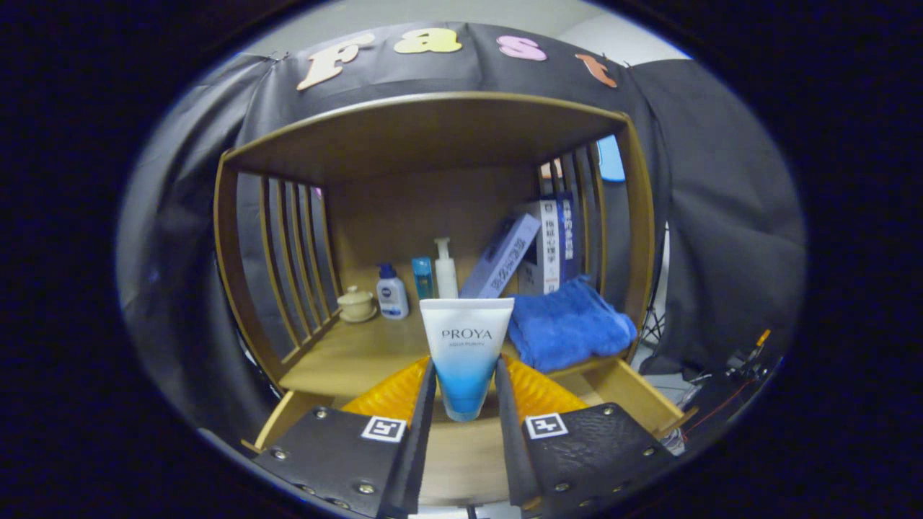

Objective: Pull open the drawer, take out the items inside it, and place them on the countertop above the cabinet.

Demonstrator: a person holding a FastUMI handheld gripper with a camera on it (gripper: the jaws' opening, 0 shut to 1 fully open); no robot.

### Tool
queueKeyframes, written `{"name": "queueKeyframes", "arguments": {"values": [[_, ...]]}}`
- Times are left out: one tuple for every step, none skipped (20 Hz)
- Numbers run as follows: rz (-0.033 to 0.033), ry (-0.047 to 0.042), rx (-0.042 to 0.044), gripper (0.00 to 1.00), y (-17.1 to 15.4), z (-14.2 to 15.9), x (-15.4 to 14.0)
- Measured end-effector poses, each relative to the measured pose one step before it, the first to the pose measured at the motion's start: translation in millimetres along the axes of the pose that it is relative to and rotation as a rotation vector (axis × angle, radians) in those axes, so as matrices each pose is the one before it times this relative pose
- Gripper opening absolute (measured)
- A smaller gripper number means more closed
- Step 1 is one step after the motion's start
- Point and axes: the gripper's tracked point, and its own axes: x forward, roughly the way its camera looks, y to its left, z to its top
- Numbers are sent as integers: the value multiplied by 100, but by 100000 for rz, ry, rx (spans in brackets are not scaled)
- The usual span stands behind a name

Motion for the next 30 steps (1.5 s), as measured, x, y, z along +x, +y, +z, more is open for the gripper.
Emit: {"name": "queueKeyframes", "arguments": {"values": [[61,-1143,-573,46,205,1100,593],[-204,-492,-1354,46,313,567,776],[404,67,-1082,46,383,341,773],[452,-313,-306,46,516,327,907],[-109,1182,-669,46,318,-323,949],[-701,1502,-669,46,294,-450,868],[-170,1238,-469,46,486,-600,988],[119,1511,-733,46,510,-776,936],[-329,2022,-1070,46,372,-1020,976],[-271,2348,-1140,46,460,-1117,1069],[203,3158,-966,46,646,-1369,1035],[647,3562,-250,46,683,-1207,999],[982,3256,63,46,762,-1160,967],[753,-1668,119,46,350,524,648],[-1602,-386,-522,46,114,24,698],[-963,463,407,46,289,78,627],[606,-275,1207,46,585,285,515],[562,912,1009,46,550,57,716],[-177,-415,170,46,188,198,475],[-655,276,-117,46,-76,67,623],[-773,-878,-90,46,72,331,342],[-289,194,-456,46,95,47,54],[-29,-726,267,47,75,208,350],[-513,1633,320,47,138,-356,689],[-353,1793,409,49,23,-577,305],[-267,1311,75,49,-53,-289,475],[-604,1247,-299,49,-158,-308,285],[-612,750,-479,54,-51,-317,223],[59,598,-761,59,61,-211,145],[-457,-440,-918,64,-22,-42,-54]]}}
